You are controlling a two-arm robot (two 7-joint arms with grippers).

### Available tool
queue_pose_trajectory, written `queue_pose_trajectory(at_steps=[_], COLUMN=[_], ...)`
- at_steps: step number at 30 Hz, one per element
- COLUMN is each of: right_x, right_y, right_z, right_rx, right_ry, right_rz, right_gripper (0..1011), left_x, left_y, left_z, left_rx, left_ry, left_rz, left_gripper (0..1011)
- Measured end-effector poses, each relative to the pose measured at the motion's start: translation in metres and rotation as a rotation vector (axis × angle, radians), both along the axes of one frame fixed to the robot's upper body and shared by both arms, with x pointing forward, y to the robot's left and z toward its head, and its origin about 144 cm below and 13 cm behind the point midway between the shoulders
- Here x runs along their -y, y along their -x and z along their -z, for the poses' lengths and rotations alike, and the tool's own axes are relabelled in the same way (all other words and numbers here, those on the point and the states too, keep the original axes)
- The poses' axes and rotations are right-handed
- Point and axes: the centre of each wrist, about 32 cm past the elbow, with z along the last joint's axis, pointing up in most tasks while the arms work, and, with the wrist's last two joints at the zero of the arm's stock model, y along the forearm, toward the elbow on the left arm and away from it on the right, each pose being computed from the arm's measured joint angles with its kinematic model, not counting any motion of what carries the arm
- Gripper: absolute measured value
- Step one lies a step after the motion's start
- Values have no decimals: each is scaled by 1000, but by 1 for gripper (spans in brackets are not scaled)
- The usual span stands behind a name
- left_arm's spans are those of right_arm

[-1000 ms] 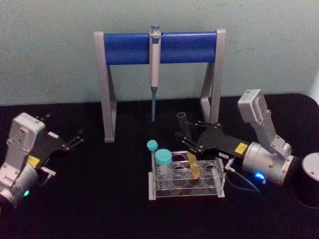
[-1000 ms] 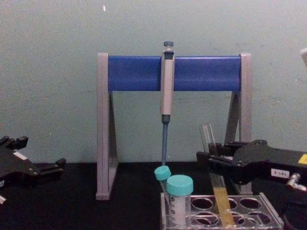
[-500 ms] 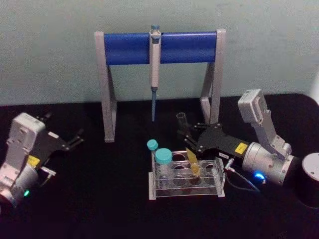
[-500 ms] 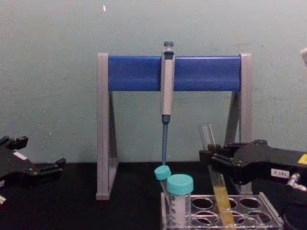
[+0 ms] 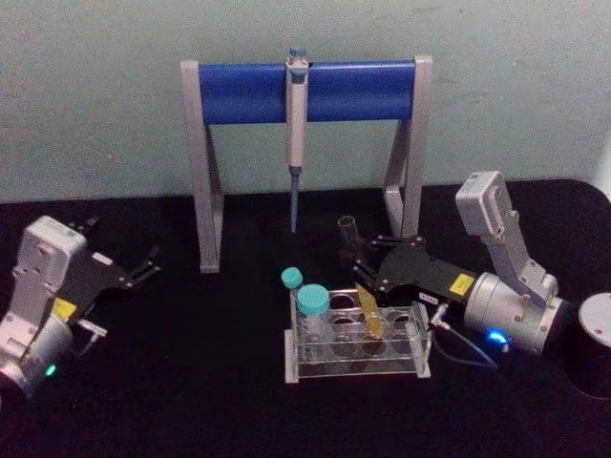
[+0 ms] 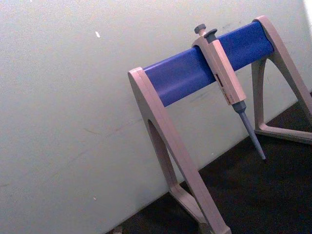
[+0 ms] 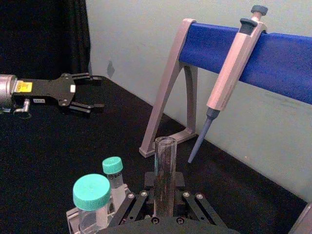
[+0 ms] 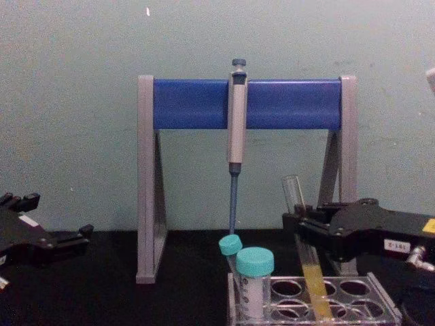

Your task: Pick up the test tube from the test tube rack, shake it, then place it back into the test tube rack.

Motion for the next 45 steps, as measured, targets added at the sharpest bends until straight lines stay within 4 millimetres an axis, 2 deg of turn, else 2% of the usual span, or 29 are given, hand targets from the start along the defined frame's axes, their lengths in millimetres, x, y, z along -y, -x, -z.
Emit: queue_pose_trajectory(at_steps=[15,27,34,45], right_x=[11,18,19,16], right_y=[5,15,20,20], right_z=[-5,-14,-11,-7], right_rx=[40,152,225,244], right_ry=[-79,-186,-244,-251], right_rz=[-12,-1,48,85], right_gripper=[229,229,229,229], left_x=[0,0,0,0], left_y=[0,0,0,0], left_z=[0,0,0,0], left_rx=[0,0,0,0], left_ry=[0,0,0,0], left_rz=[0,0,0,0], left_gripper=[1001,1001,1001,1001])
